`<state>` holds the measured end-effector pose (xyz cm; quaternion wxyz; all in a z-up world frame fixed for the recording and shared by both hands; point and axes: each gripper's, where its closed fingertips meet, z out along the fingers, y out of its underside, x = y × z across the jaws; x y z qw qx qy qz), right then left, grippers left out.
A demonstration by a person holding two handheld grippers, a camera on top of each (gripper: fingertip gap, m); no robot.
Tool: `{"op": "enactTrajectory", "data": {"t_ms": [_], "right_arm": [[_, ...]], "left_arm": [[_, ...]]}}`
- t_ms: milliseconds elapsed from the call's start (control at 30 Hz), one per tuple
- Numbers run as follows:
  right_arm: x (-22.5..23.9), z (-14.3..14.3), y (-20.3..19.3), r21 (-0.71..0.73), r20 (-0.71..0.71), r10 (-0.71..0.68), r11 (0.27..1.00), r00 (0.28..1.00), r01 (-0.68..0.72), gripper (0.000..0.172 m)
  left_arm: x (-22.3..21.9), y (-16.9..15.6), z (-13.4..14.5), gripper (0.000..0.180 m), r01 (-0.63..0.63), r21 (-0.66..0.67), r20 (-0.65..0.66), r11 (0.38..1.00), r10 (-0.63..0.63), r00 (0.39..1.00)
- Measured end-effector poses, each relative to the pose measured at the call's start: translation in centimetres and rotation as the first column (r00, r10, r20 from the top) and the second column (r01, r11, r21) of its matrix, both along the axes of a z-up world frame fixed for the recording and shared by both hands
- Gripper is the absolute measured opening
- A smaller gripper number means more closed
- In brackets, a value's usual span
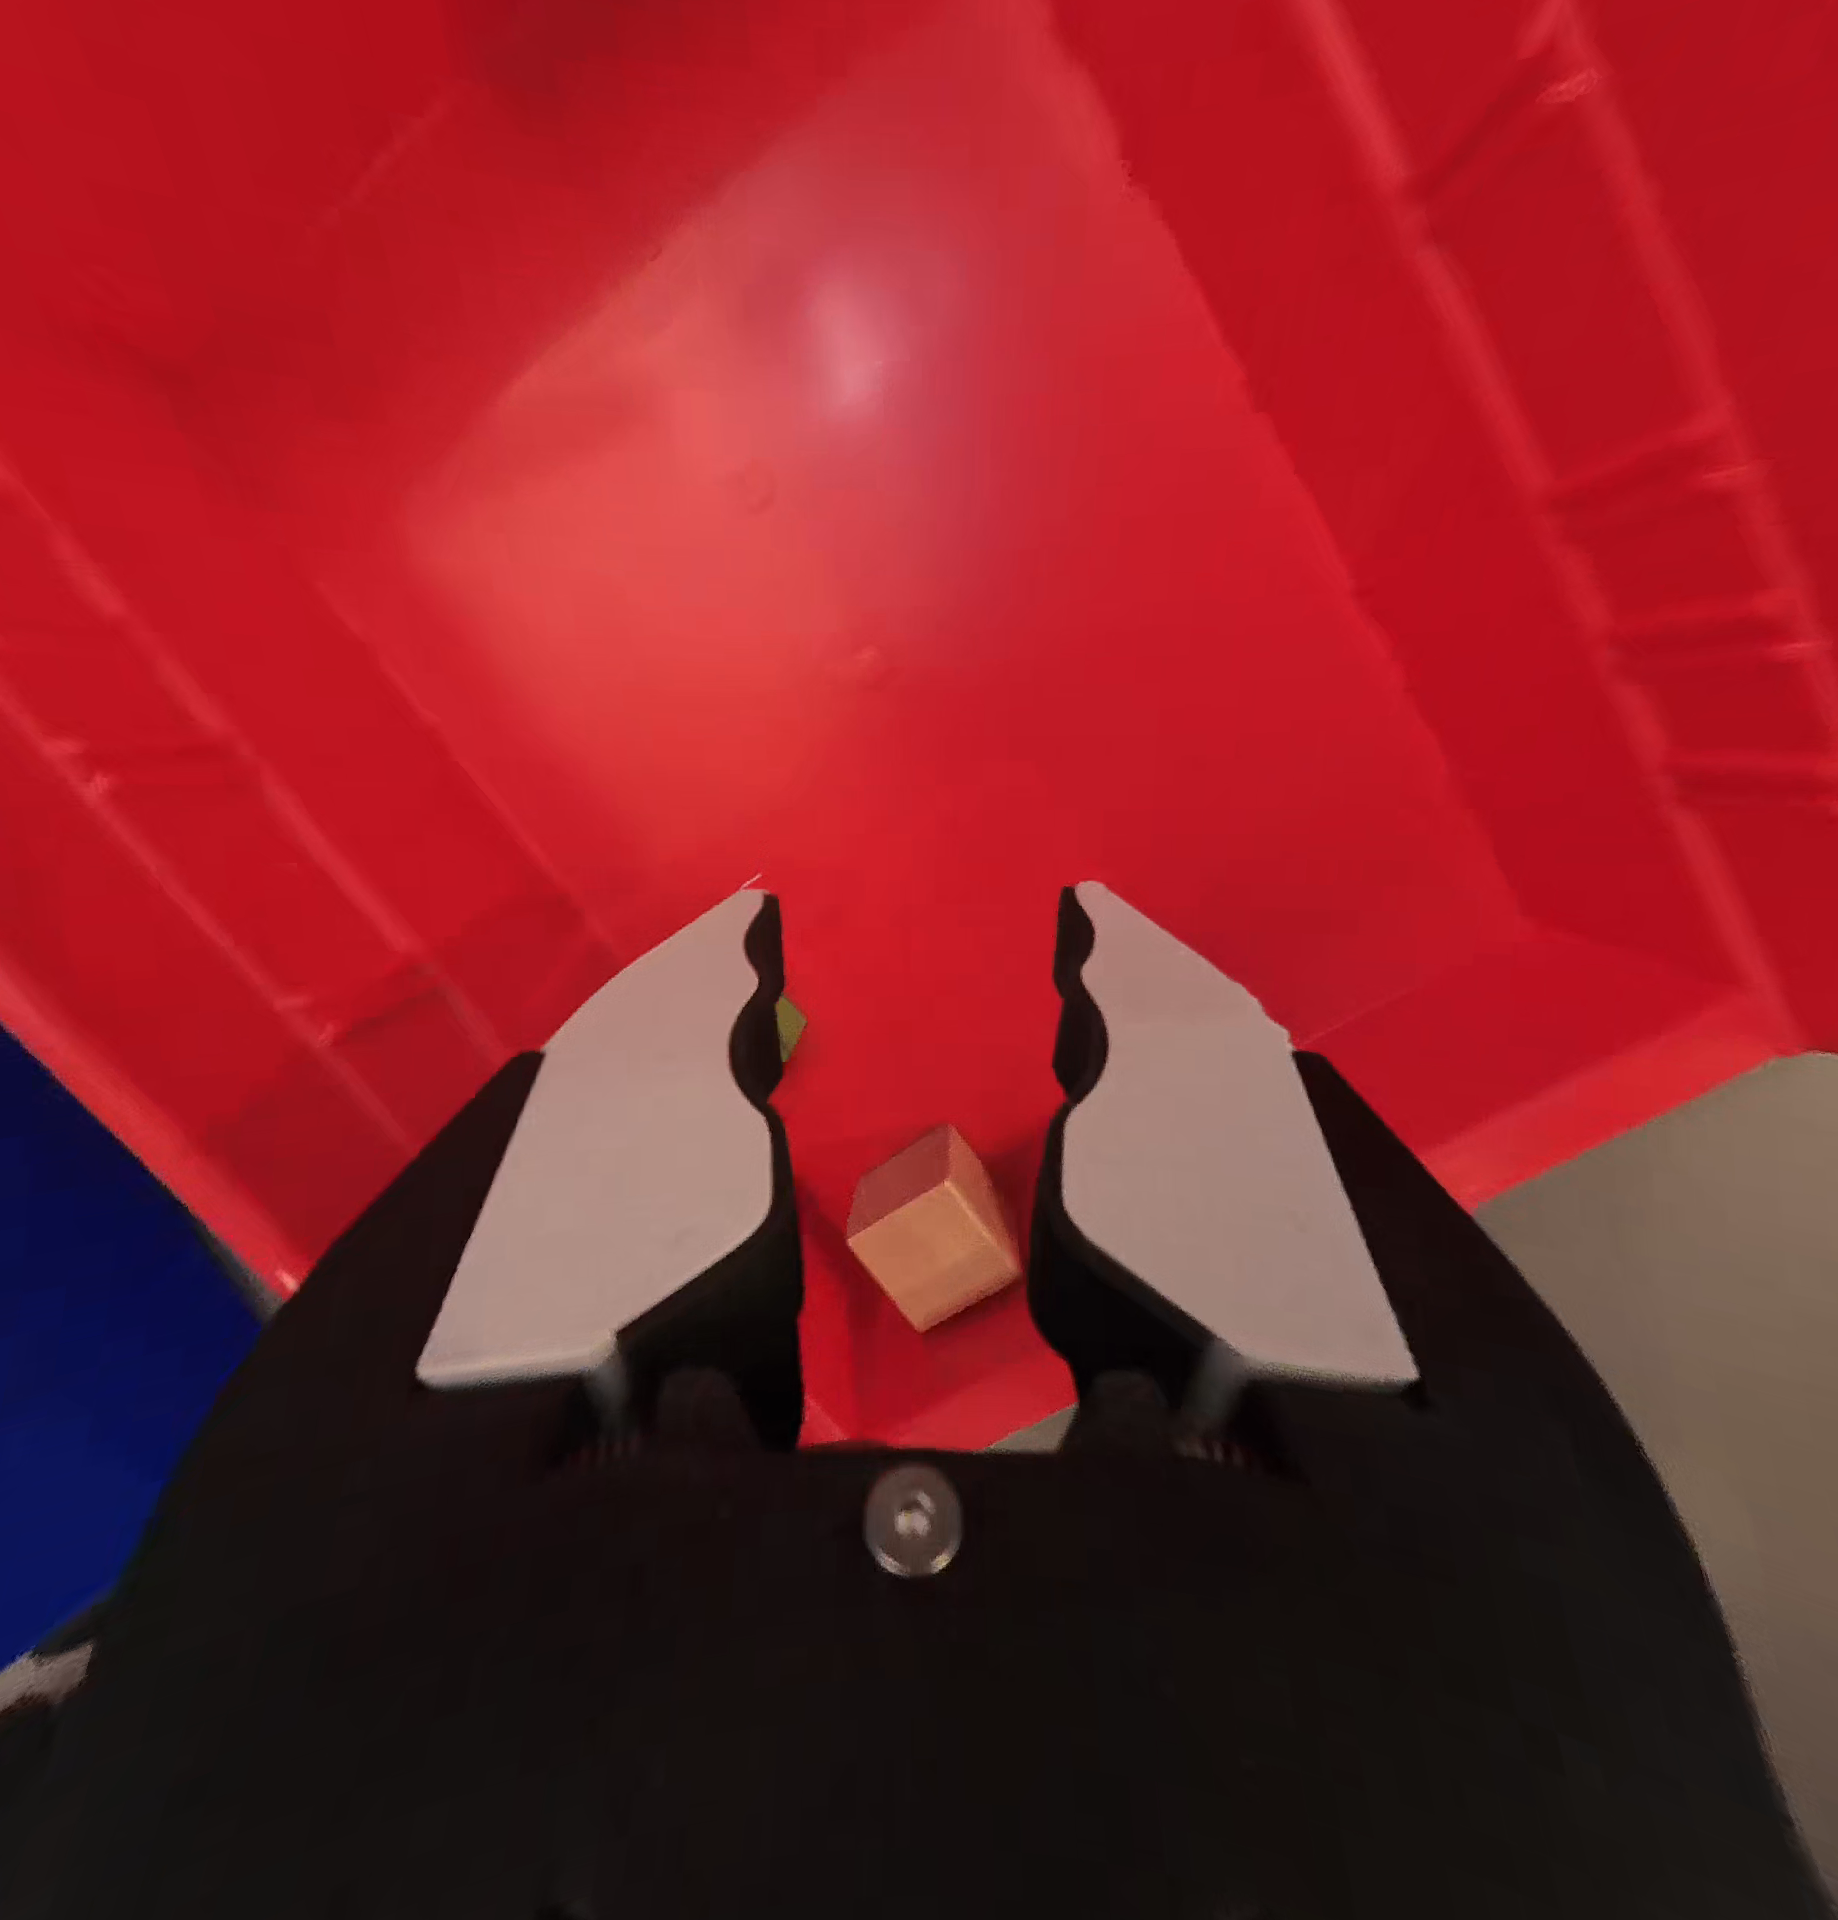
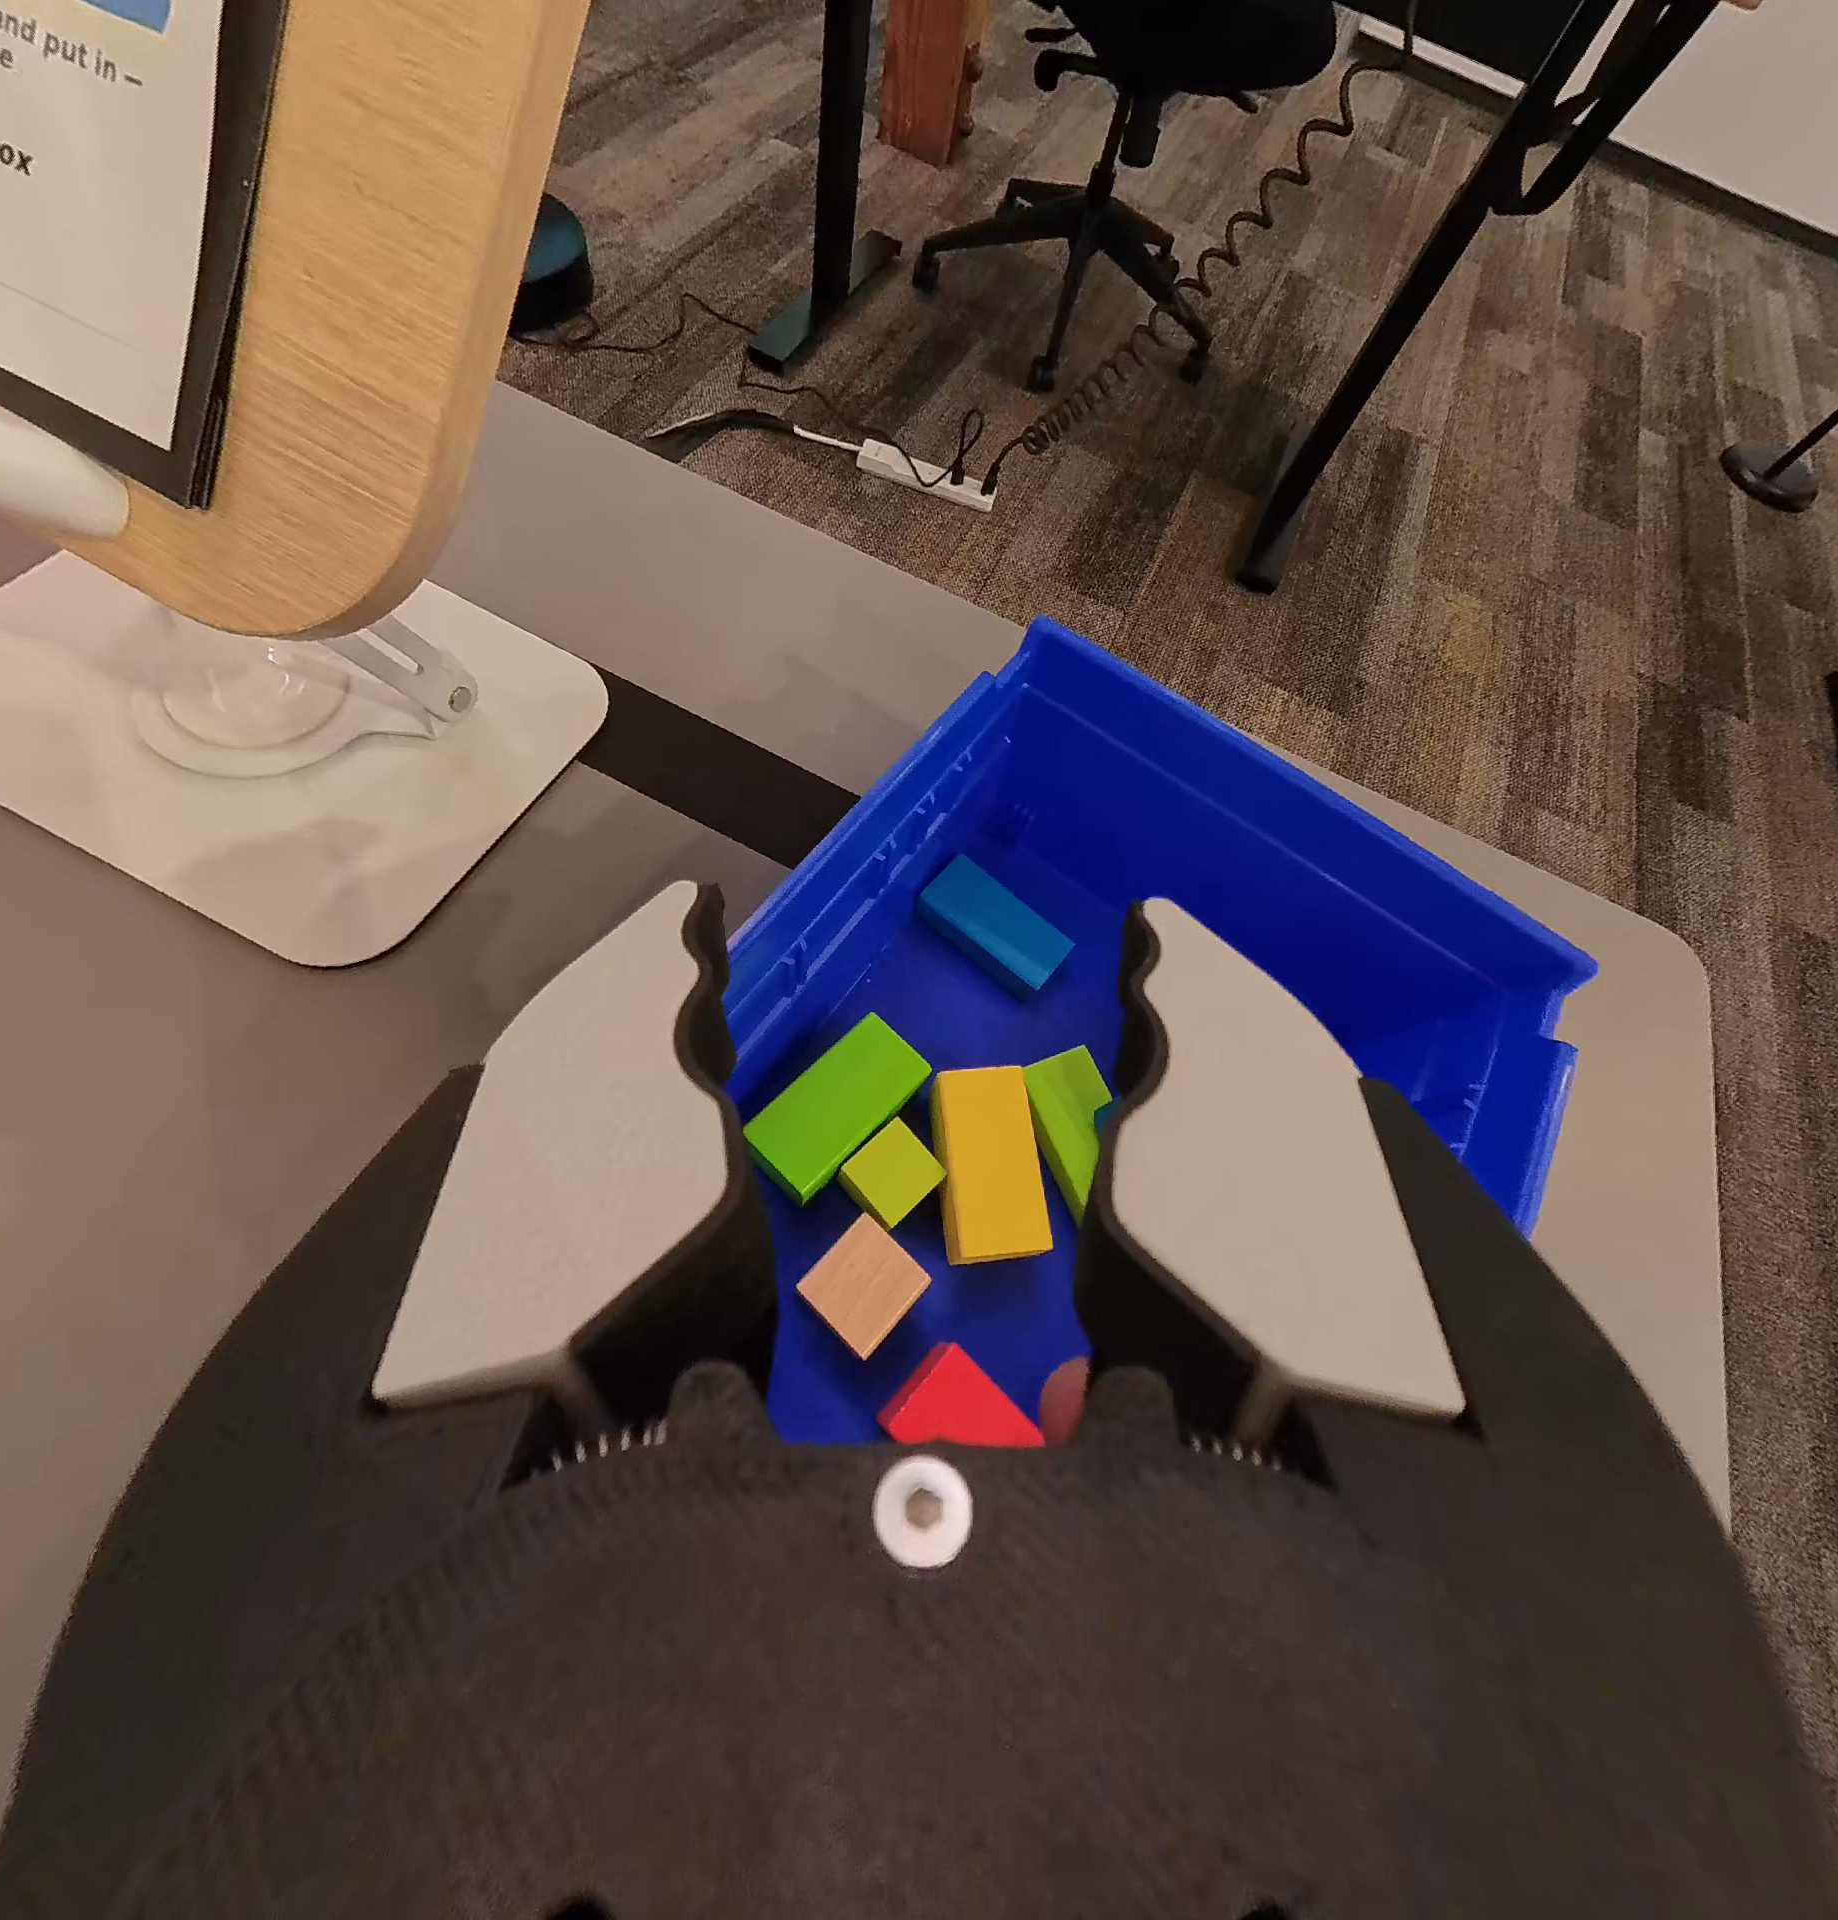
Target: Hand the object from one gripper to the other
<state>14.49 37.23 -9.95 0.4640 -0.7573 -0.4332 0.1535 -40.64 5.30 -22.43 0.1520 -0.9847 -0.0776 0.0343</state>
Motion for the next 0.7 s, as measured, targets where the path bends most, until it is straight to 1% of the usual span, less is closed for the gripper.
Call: {"op": "enactTrajectory", "data": {"t_ms": [100, 200, 233, 300, 333, 367, 400, 467, 500, 533, 567, 600, 633, 667, 700], "right_arm": [[-0.4, -0.1, -0.1, 0.001, 0.013, 0.008, 1.0, 1.0, -0.008, 0.071], [-0.8, 0.0, -0.4, 0.005, 0.017, 0.015, 1.0, 1.0, -0.016, 0.071], [-0.9, 0.1, -0.4, 0.008, 0.017, 0.018, 1.0, 1.0, -0.019, 0.071], [-1.2, 0.2, -0.6, 0.012, 0.017, 0.025, 1.0, 1.0, -0.025, 0.07], [-1.3, 0.2, -0.6, 0.015, 0.018, 0.027, 1.0, 0.999, -0.027, 0.07], [-1.5, 0.3, -0.6, 0.018, 0.018, 0.029, 0.999, 0.999, -0.03, 0.07], [-1.6, 0.3, -0.7, 0.019, 0.018, 0.032, 0.999, 0.999, -0.033, 0.07], [-1.8, 0.2, -0.8, 0.017, 0.02, 0.039, 0.999, 0.999, -0.039, 0.07], [-2.0, 0.3, -0.9, 0.017, 0.016, 0.047, 0.999, 0.999, -0.047, 0.07], [-2.3, 0.6, -1.1, 0.021, -0.003, 0.061, 0.998, 0.998, -0.061, 0.071], [-2.7, 1.0, -1.3, 0.024, -0.029, 0.074, 0.997, 0.997, -0.074, 0.07], [-3.0, 1.4, -1.6, 0.027, -0.047, 0.084, 0.996, 0.995, -0.083, 0.07], [-3.2, 1.6, -1.7, 0.034, -0.048, 0.089, 0.996, 0.995, -0.087, 0.07], [-3.5, 1.7, -1.8, 0.042, -0.039, 0.089, 0.995, 0.995, -0.087, 0.07], [-3.8, 1.7, -2.0, 0.049, -0.03, 0.093, 0.995, 0.995, -0.091, 0.07]], "left_arm": [[-1.7, -0.4, -1.0, 0.057, -0.072, -0.066, -0.102, 0.995, 0.065, 0.993], [-2.6, -1.5, -2.5, 0.061, -0.125, -0.158, -0.145, 0.98, 0.102, 0.984], [-2.7, -1.9, -3.1, 0.062, -0.135, -0.181, -0.137, 0.974, 0.111, 0.984], [-3.1, -2.6, -4.1, 0.056, -0.169, -0.225, -0.142, 0.96, 0.139, 0.98], [-3.0, -2.1, -4.1, 0.05, -0.176, -0.192, -0.121, 0.966, 0.154, 0.981], [-2.8, -2.0, -4.2, 0.046, -0.172, -0.187, -0.1, 0.967, 0.155, 0.983], [-2.4, -1.9, -4.4, 0.037, -0.159, -0.178, -0.067, 0.971, 0.149, 0.987], [-1.2, -1.4, -4.6, 0.013, -0.101, -0.151, 0.006, 0.983, 0.103, 0.995], [-1.2, -1.5, -4.5, 0.013, -0.098, -0.142, -0.003, 0.985, 0.099, 0.995], [-1.3, -1.5, -4.5, 0.022, -0.108, -0.133, -0.01, 0.985, 0.108, 0.994], [-1.0, -1.2, -4.5, 0.039, -0.114, -0.112, 0.006, 0.987, 0.115, 0.993], [-1.0, -1.2, -4.4, 0.051, -0.129, -0.102, -0.006, 0.986, 0.129, 0.992], [-1.7, -1.5, -4.3, 0.071, -0.162, -0.099, -0.064, 0.982, 0.156, 0.986], [-2.0, -1.7, -4.2, 0.086, -0.185, -0.091, -0.093, 0.979, 0.176, 0.98], [-1.8, -1.5, -4.3, 0.09, -0.195, -0.064, -0.075, 0.979, 0.19, 0.979]]}}
